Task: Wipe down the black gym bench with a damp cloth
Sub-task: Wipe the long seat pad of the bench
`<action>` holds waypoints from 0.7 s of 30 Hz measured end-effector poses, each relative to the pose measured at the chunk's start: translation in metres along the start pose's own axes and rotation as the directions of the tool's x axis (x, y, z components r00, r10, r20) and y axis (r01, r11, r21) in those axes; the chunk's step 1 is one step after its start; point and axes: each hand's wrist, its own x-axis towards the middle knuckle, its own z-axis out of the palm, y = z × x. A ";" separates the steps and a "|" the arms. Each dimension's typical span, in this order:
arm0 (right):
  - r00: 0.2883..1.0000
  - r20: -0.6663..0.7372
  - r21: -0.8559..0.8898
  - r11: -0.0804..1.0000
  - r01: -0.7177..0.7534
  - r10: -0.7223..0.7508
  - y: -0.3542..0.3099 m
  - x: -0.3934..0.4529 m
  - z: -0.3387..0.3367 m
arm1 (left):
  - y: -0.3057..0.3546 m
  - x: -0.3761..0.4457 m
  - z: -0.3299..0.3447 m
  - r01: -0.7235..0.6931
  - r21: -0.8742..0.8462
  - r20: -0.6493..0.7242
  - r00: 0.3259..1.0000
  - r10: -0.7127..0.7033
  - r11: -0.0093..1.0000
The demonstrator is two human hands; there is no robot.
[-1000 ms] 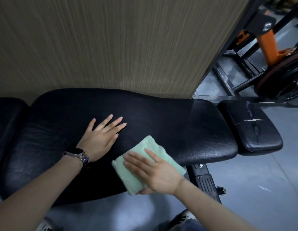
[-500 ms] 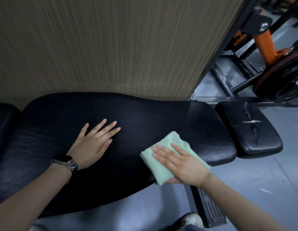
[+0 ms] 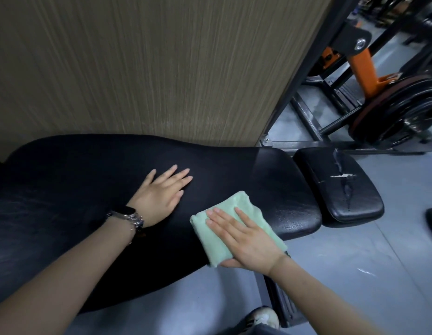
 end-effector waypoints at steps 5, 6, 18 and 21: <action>0.990 -0.132 0.130 0.989 0.071 -0.054 -0.049 0.025 0.005 | 0.025 0.034 0.007 -0.055 -0.087 0.007 0.998 0.056 0.995; 0.985 -0.162 0.146 0.986 0.079 -0.055 -0.057 0.029 0.006 | 0.030 0.039 0.008 -0.051 -0.081 0.019 0.998 0.053 0.995; 0.990 -0.125 0.095 0.993 0.075 -0.063 0.005 -0.009 0.011 | 0.035 0.046 0.021 -0.073 -0.084 -0.036 0.997 0.071 0.994; 0.998 -0.060 0.093 0.995 0.033 -0.028 0.028 -0.027 0.010 | 0.036 0.046 0.021 -0.052 -0.047 -0.032 0.998 0.051 0.998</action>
